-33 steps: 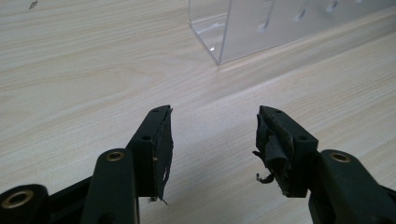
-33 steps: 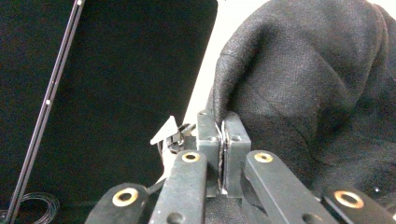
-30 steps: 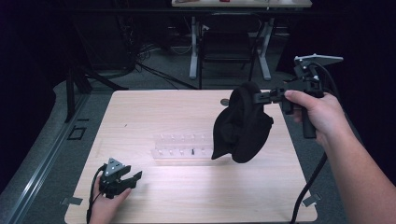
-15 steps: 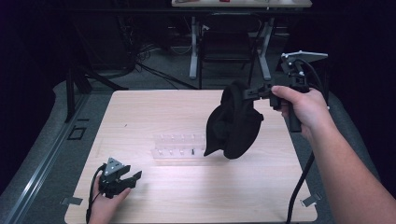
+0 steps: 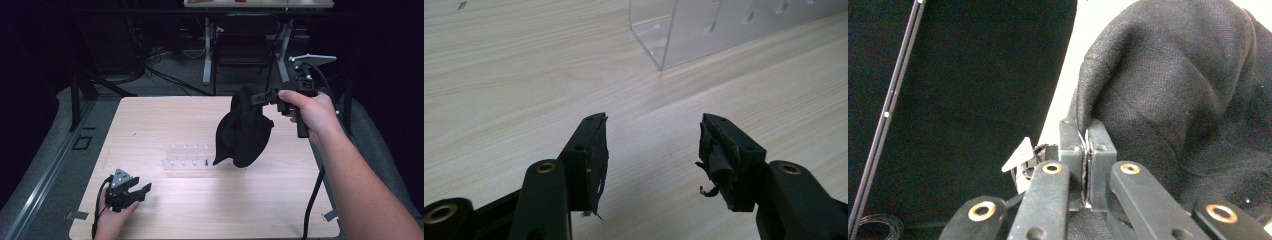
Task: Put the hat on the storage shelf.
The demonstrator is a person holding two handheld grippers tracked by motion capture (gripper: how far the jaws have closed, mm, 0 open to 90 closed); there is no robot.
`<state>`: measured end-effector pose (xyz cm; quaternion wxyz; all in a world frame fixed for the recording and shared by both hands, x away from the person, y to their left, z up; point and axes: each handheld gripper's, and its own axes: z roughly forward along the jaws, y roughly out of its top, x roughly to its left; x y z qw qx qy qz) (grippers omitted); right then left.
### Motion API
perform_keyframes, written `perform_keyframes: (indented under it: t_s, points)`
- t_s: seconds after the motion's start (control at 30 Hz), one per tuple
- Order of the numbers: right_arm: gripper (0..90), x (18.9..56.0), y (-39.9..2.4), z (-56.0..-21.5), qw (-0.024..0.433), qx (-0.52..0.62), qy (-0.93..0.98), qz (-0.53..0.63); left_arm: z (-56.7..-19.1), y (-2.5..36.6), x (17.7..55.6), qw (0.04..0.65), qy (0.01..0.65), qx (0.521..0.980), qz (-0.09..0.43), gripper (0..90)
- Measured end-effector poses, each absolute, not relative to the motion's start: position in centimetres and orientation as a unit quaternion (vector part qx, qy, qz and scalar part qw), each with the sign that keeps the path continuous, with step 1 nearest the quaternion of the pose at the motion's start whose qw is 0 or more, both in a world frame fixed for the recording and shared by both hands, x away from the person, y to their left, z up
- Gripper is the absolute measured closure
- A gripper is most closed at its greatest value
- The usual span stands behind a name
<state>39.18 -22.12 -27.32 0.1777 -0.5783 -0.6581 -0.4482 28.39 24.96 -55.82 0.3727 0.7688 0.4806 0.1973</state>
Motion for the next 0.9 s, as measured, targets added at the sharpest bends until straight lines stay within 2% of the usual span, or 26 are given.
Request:
perform_keyframes:
  t_s: [0.9]
  points:
    - [88.5, 41.3, -18.6, -29.0, 0.181, -0.571, -0.667, -0.442, -55.7, 25.1, 28.4, 0.373, 0.479, 0.77, 0.196, 45.4]
